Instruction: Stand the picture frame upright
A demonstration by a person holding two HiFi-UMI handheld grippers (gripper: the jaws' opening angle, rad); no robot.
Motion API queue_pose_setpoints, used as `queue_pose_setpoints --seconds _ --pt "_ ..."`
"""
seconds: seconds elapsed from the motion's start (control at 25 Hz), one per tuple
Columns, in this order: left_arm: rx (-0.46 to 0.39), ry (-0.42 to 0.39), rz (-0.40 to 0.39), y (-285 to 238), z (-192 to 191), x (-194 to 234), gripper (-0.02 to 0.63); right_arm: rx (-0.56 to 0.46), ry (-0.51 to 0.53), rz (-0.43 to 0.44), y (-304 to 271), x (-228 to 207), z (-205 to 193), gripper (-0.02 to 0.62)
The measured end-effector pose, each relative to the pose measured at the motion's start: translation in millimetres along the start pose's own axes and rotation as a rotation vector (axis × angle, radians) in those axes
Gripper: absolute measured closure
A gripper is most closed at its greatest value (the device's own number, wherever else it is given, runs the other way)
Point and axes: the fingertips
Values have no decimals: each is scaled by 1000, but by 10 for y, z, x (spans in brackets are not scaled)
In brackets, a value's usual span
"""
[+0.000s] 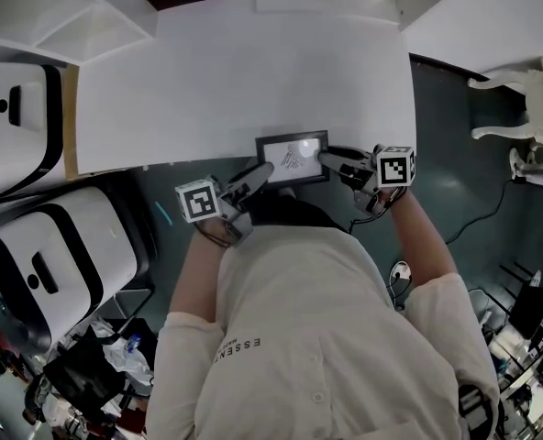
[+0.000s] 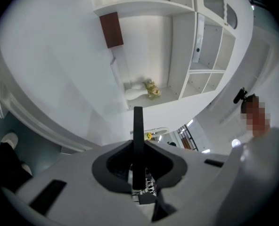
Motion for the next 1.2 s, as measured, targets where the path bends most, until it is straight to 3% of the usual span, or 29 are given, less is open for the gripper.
queue_pose_setpoints --seconds 0.04,0.08,0.28,0.48,0.84,1.2 --pt "-2 -13 10 21 2 4 537 15 1 16 -22 16 -8 487" --pt "-7 -24 17 52 8 6 537 25 2 33 -51 39 -8 497" --pt "-20 -72 49 161 35 -40 537 44 -11 103 -150 176 60 509" --pt "-8 -183 104 306 183 -17 535 100 32 96 -316 276 121 511" --pt "-48 -283 143 670 1104 334 534 122 129 -26 -1176 180 582 511" --pt "2 -386 139 1201 2157 487 532 88 208 -73 -2206 162 1143 510"
Point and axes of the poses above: the fingertips, and each gripper's own axes: y backward along the fingers, x to its left, z out of its top, and after that the axes turned 14 degrees about z, right-handed
